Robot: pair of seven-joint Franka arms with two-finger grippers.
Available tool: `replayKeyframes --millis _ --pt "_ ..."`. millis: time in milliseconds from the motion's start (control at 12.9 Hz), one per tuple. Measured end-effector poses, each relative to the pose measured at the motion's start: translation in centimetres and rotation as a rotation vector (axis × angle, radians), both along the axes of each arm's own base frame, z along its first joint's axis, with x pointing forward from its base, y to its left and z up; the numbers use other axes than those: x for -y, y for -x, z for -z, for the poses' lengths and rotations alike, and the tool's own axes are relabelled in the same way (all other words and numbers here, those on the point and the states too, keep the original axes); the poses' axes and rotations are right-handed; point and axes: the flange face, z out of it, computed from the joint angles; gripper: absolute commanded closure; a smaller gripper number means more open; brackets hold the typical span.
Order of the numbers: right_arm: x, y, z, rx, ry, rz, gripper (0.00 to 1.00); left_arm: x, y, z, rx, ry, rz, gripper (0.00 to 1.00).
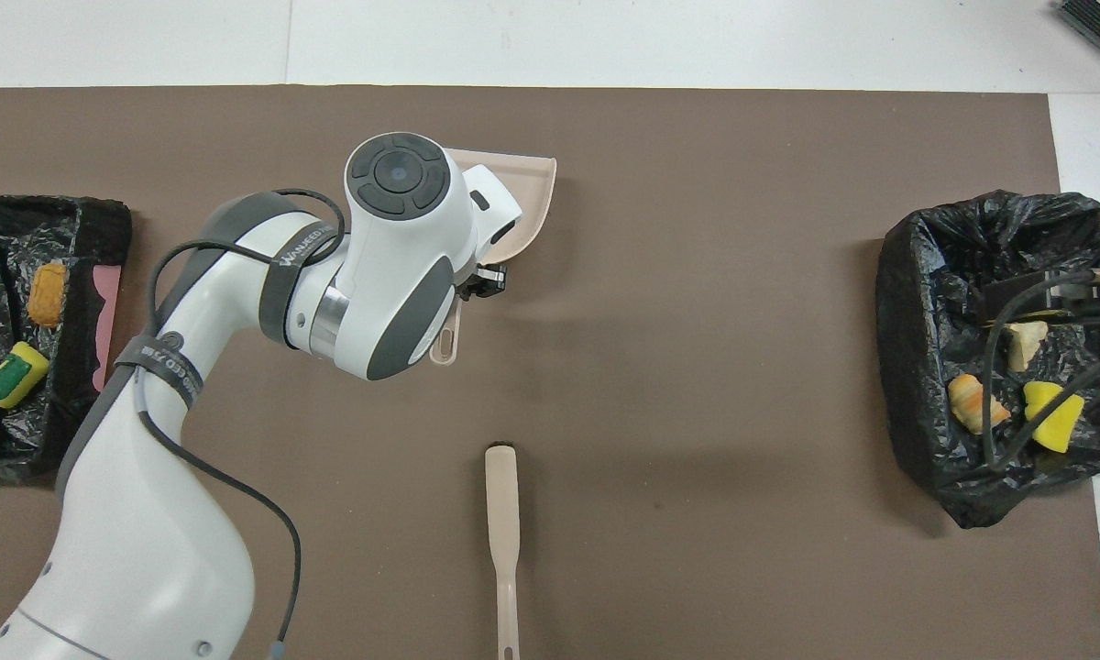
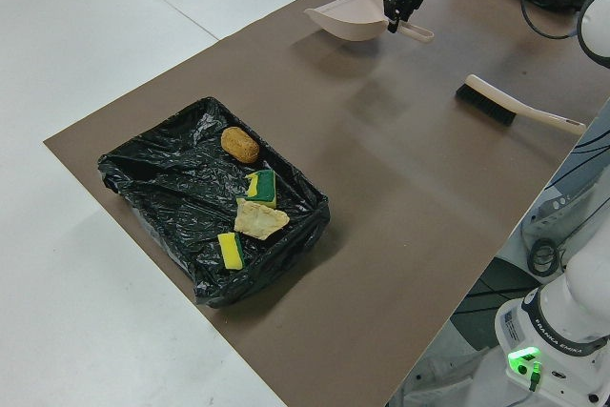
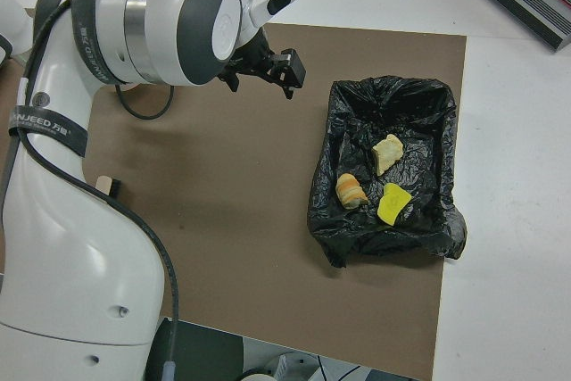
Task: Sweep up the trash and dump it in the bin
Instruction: 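Bring the empty dustpan back to the table center with the left gripper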
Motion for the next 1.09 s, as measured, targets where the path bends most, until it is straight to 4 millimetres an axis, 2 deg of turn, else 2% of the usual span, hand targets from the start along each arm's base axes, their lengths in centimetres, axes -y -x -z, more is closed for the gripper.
replayKeyframes --millis 310,465,543,620,698,775,930,1085 --pt "-0.1 0.0 0.0 0.0 -0.001 -0.001 0.0 1.8 -0.3 2.7 -0.009 0.012 -0.026 0.98" --pt "-0.7 0.0 0.0 0.0 -0.002 -0.012 0.0 2.2 -0.1 2.9 -0.01 0.011 -0.022 0.38" --pt "-0.9 0.0 0.0 0.0 -0.002 -0.017 0.0 2.2 -0.1 2.9 -0.009 0.012 -0.022 0.3" --pt "-1.0 0.0 0.0 0.0 -0.002 -0.017 0.0 2.2 -0.1 2.9 -0.01 0.012 -0.022 0.29" --pt "-0.8 0.0 0.0 0.0 -0.002 -0.014 0.0 2.2 -0.1 2.9 -0.009 0.011 -0.021 0.08" --pt "-0.6 0.0 0.0 -0.003 -0.002 -0.011 0.0 2.1 -0.2 2.9 -0.004 0.005 -0.019 0.0" --pt "-0.4 0.3 0.2 -0.027 -0.003 -0.006 0.0 1.1 -1.0 2.2 0.029 -0.021 -0.018 0.0" --pt "-0.3 0.6 0.2 -0.047 -0.005 -0.002 0.0 -1.8 -2.3 -1.3 0.078 -0.017 -0.026 0.0"
